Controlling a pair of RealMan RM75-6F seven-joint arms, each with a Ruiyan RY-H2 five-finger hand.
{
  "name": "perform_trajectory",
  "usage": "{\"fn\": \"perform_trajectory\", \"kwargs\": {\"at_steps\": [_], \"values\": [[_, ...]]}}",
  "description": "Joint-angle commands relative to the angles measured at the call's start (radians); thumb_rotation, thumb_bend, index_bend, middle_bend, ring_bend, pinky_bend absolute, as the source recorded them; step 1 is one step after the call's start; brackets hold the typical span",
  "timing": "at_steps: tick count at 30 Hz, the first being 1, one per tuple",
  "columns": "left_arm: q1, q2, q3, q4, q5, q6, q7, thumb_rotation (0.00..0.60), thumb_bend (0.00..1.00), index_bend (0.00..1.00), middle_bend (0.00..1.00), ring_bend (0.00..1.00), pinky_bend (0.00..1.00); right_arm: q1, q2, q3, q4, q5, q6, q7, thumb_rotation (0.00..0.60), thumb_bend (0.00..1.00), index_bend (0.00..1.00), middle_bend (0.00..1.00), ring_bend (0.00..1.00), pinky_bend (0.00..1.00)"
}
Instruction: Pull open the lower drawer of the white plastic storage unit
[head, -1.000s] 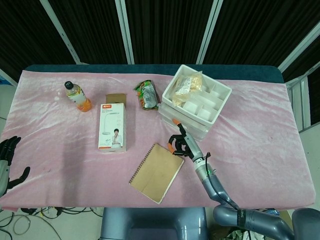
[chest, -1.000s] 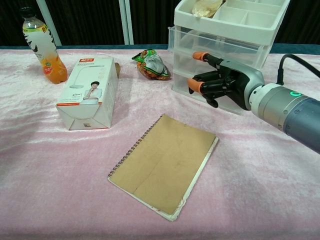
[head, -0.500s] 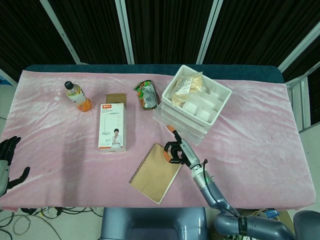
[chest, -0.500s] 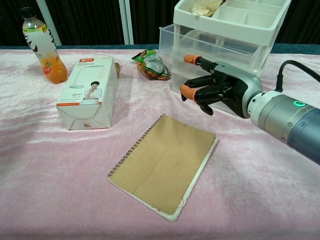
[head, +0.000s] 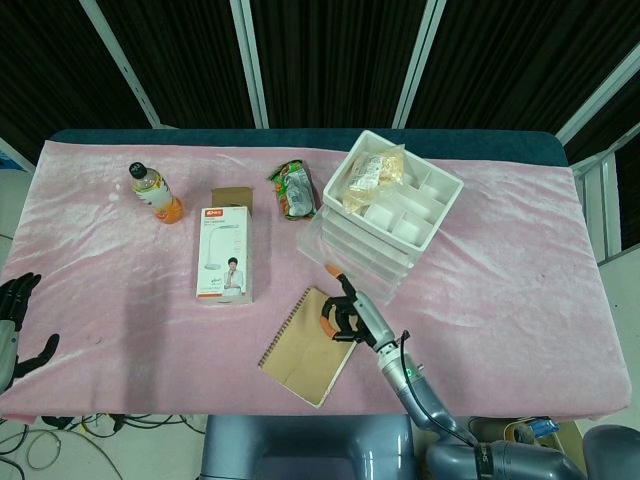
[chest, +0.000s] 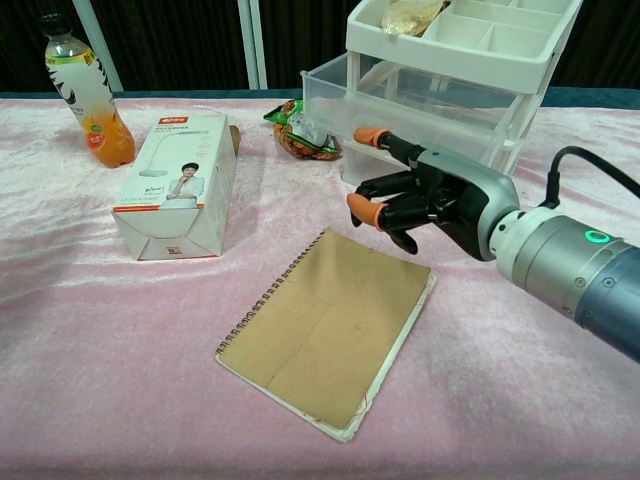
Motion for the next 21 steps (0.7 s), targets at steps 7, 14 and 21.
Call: {"fn": "perform_trajectory", "kwargs": {"at_steps": [7, 14, 21], "values": [[0.000, 0.000, 0.001, -0.001, 0.000, -0.001, 0.001, 0.600, 0.34, 0.06, 0.06, 0.05, 0.19, -0.011, -0.003, -0.016, -0.018, -0.017, 0.013, -0.014, 0.600, 0.40, 0.06, 0.63, 0.79, 0.81], [0.000, 0.001, 0.001, -0.002, -0.002, -0.002, 0.002, 0.600, 0.34, 0.06, 0.06, 0.05, 0.20, -0.017, -0.008, -0.022, -0.002, 0.011, 0.004, -0.034, 0.600, 0.40, 0.06, 0.63, 0.78, 0.81], [0.000, 0.000, 0.002, -0.002, 0.000, -0.003, 0.006, 0.600, 0.34, 0.06, 0.06, 0.05, 0.20, -0.052, -0.004, -0.077, -0.005, 0.003, 0.005, -0.028, 0.600, 0.40, 0.06, 0.63, 0.78, 0.81]]}}
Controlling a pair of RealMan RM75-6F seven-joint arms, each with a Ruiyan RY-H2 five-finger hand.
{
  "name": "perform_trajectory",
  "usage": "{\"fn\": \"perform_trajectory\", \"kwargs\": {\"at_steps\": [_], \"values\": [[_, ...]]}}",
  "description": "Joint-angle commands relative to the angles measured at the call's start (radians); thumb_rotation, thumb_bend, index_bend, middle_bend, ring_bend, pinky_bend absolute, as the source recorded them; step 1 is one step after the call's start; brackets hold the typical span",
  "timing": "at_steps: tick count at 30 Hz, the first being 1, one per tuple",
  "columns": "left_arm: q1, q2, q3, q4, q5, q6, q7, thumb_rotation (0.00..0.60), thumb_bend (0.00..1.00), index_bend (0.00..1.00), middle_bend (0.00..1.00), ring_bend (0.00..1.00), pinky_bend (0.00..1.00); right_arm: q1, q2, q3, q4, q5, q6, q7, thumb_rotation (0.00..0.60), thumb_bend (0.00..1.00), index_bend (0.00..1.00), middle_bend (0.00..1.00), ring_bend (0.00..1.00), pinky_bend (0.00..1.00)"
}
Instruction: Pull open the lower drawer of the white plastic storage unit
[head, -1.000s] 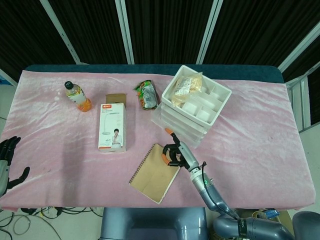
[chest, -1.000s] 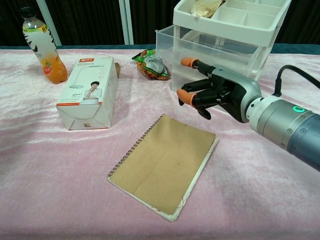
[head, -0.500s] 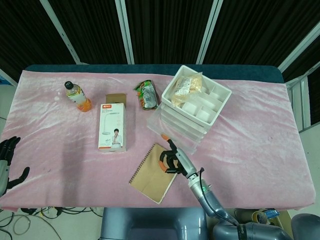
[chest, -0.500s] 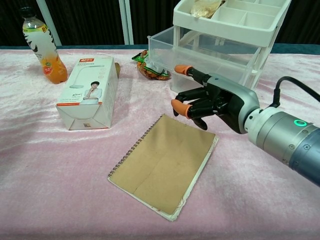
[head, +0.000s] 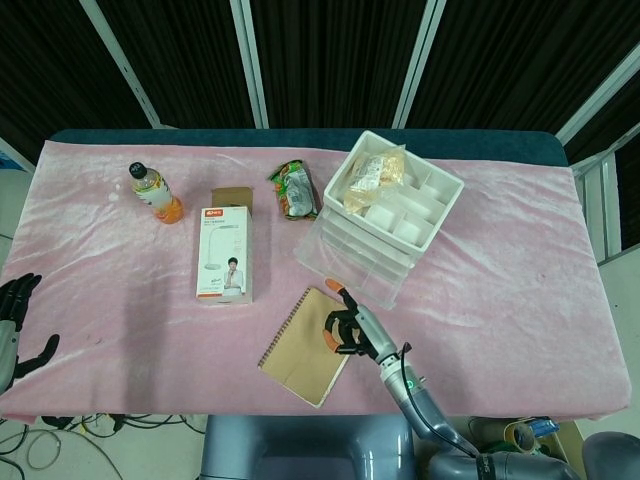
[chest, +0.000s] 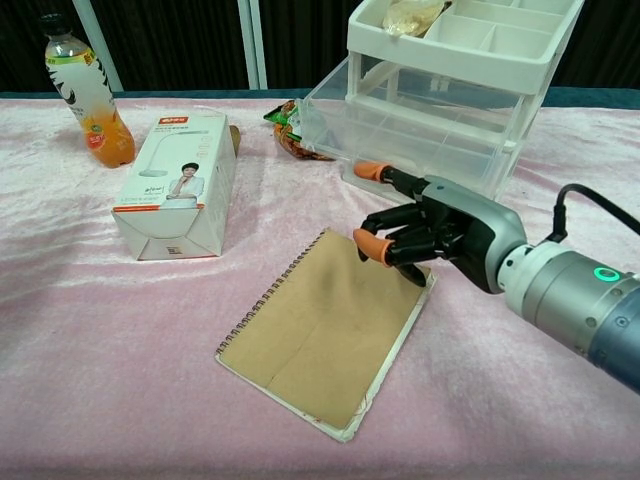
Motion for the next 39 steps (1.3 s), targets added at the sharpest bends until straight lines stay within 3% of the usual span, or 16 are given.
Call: {"fn": "perform_trajectory", "kwargs": {"at_steps": [1, 15, 25, 28, 33, 36, 39], "values": [[0.000, -0.001, 0.001, 0.000, 0.001, 0.001, 0.002, 0.600, 0.34, 0.06, 0.06, 0.05, 0.20, -0.016, 0.003, -0.028, 0.000, -0.011, -0.003, 0.005, 0.600, 0.40, 0.06, 0.63, 0.78, 0.81], [0.001, -0.003, 0.001, 0.001, -0.001, 0.002, 0.010, 0.600, 0.34, 0.06, 0.06, 0.05, 0.20, -0.067, 0.135, -0.118, -0.027, -0.084, -0.033, 0.081, 0.600, 0.40, 0.08, 0.63, 0.77, 0.81], [0.004, -0.003, 0.002, -0.004, -0.001, 0.006, 0.018, 0.600, 0.34, 0.06, 0.06, 0.05, 0.20, -0.138, 0.354, -0.172, -0.001, -0.091, -0.015, 0.148, 0.600, 0.40, 0.10, 0.60, 0.72, 0.77], [0.005, -0.006, 0.001, 0.000, 0.006, 0.015, 0.015, 0.600, 0.34, 0.06, 0.06, 0.05, 0.20, -0.133, 0.487, -0.199, 0.004, -0.080, -0.100, 0.212, 0.600, 0.38, 0.10, 0.49, 0.64, 0.68], [0.006, -0.010, 0.001, 0.003, 0.013, 0.020, 0.019, 0.600, 0.34, 0.06, 0.06, 0.05, 0.18, -0.147, 0.601, -0.222, 0.044, -0.070, -0.127, 0.207, 0.600, 0.24, 0.08, 0.29, 0.49, 0.43], [0.006, -0.012, 0.003, 0.004, 0.014, 0.019, 0.025, 0.600, 0.34, 0.06, 0.06, 0.05, 0.17, -0.187, 0.627, -0.219, 0.081, -0.052, -0.044, 0.102, 0.600, 0.18, 0.06, 0.18, 0.38, 0.30], [0.006, -0.012, 0.004, 0.004, 0.015, 0.019, 0.030, 0.600, 0.34, 0.06, 0.06, 0.05, 0.15, -0.237, 0.616, -0.201, 0.106, -0.033, 0.088, -0.035, 0.600, 0.15, 0.05, 0.11, 0.33, 0.25]]}}
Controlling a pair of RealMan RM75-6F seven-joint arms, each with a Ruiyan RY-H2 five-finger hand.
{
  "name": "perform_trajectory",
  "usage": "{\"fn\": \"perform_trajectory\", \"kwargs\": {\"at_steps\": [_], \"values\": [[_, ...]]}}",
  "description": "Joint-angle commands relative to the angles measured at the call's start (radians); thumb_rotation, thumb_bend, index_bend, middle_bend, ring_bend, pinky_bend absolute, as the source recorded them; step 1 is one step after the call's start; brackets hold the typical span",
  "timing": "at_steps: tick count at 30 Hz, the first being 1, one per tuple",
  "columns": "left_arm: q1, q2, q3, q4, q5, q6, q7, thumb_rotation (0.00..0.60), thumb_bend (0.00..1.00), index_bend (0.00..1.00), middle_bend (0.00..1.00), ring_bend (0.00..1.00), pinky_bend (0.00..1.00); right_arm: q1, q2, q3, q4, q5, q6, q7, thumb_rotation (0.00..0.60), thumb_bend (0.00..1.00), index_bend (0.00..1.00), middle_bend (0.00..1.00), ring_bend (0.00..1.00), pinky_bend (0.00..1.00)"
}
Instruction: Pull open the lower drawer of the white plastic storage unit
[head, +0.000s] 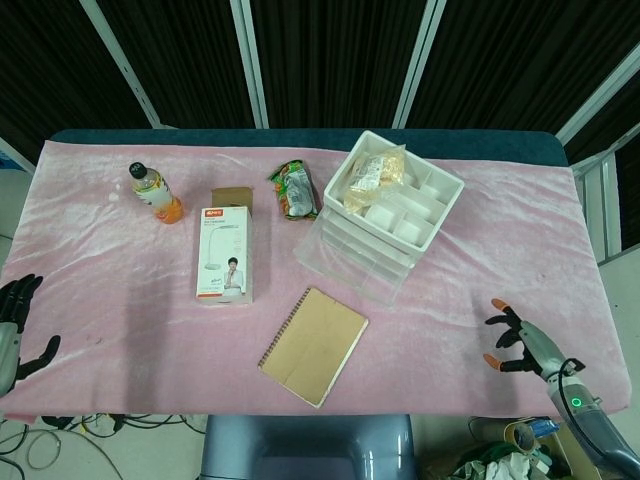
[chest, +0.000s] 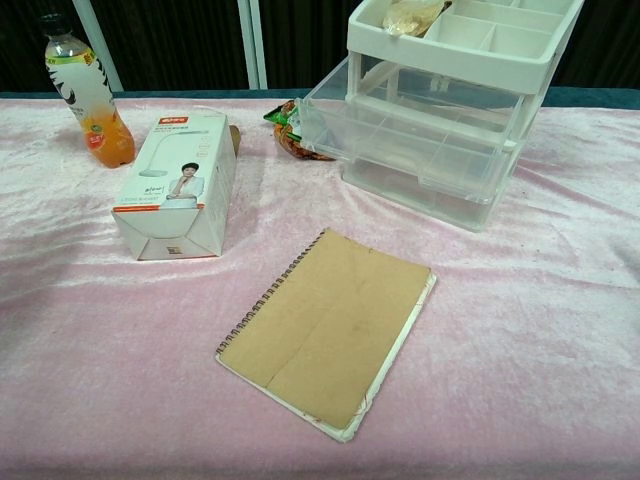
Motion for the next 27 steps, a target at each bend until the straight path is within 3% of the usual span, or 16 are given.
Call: {"fn": "perform_trajectory", "kwargs": {"at_steps": [1, 6, 10, 15, 27], "values": [[0.000, 0.000, 0.001, -0.001, 0.000, 0.000, 0.005, 0.600, 0.34, 0.06, 0.06, 0.05, 0.14, -0.086, -0.014, 0.021, 0.051, 0.027, 0.211, -0.213, 0.600, 0.15, 0.05, 0.09, 0.31, 0.24], [0.001, 0.002, 0.004, -0.003, -0.001, -0.003, 0.020, 0.600, 0.34, 0.06, 0.06, 0.05, 0.12, -0.168, -0.078, 0.055, 0.101, -0.038, 0.482, -0.377, 0.600, 0.13, 0.05, 0.07, 0.28, 0.22], [0.003, 0.005, 0.008, -0.009, 0.004, -0.002, 0.017, 0.600, 0.34, 0.06, 0.06, 0.05, 0.12, -0.202, -0.117, 0.057, 0.148, -0.101, 0.599, -0.478, 0.600, 0.12, 0.04, 0.07, 0.26, 0.21], [0.005, 0.010, 0.015, -0.018, 0.010, -0.005, 0.015, 0.600, 0.34, 0.06, 0.06, 0.05, 0.12, -0.217, -0.144, 0.071, 0.174, -0.139, 0.665, -0.582, 0.600, 0.12, 0.04, 0.07, 0.25, 0.21], [0.001, 0.011, 0.012, 0.003, 0.045, 0.013, -0.019, 0.600, 0.34, 0.06, 0.06, 0.05, 0.12, -0.225, -0.127, 0.067, 0.125, -0.207, 0.677, -0.581, 0.600, 0.12, 0.04, 0.07, 0.25, 0.21]]}}
